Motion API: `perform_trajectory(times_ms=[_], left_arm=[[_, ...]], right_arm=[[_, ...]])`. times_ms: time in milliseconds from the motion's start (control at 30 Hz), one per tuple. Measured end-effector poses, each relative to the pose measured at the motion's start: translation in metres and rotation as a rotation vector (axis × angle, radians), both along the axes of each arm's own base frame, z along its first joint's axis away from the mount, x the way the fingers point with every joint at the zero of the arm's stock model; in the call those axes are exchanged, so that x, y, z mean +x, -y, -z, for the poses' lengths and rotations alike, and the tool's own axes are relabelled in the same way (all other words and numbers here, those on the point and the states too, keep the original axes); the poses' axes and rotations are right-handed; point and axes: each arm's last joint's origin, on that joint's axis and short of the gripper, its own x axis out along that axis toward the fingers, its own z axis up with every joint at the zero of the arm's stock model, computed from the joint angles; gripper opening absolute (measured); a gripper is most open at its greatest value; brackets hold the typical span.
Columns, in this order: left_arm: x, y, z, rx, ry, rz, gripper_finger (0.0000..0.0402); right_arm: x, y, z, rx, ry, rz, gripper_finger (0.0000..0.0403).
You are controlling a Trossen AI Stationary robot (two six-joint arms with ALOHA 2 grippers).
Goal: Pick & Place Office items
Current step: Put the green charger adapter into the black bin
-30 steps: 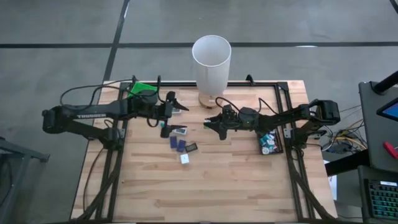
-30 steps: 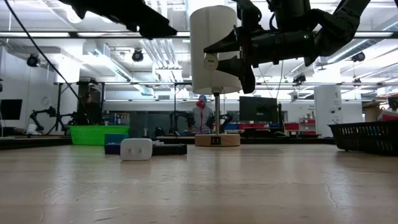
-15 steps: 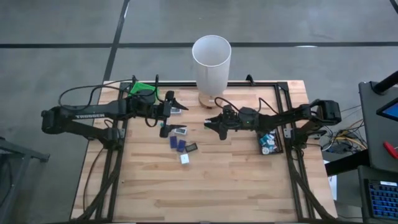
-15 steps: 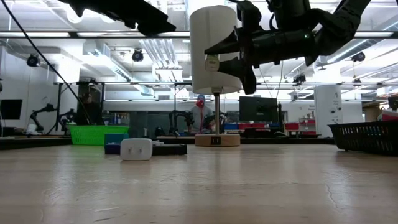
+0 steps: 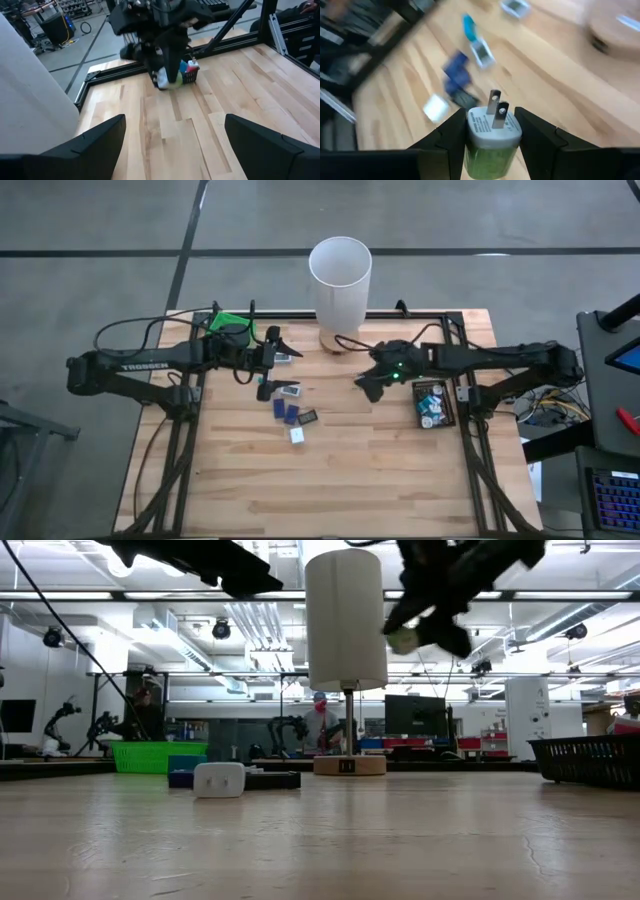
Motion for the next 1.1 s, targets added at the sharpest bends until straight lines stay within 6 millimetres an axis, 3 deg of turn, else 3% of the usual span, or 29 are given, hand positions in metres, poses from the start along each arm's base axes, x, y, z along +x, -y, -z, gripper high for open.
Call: perform_trajectory(times_ms=[133,267,500,1100], left_arm=[[0.000,0.000,0.000,0.000,0.000,0.000,0.0346],[0.000,0.000,0.000,0.000,0.000,0.000,0.0346],[0.000,0.000,0.000,0.000,0.000,0.000,0.0346],[0.000,0.000,0.000,0.000,0.000,-0.001,0.0346]], right_arm=[[-0.024,-0.002,-0.018,0.029,-0.193,0.080,0.0146],[-0.045,-0.002,-0.022,0.049,-0.386,0.254,0.0146],[-0.073,-0.004,-0.007,0.142,-0.644,0.477,0.0146],[-0.090,-0.007,0.035,0.211,-0.797,0.620,0.0146]])
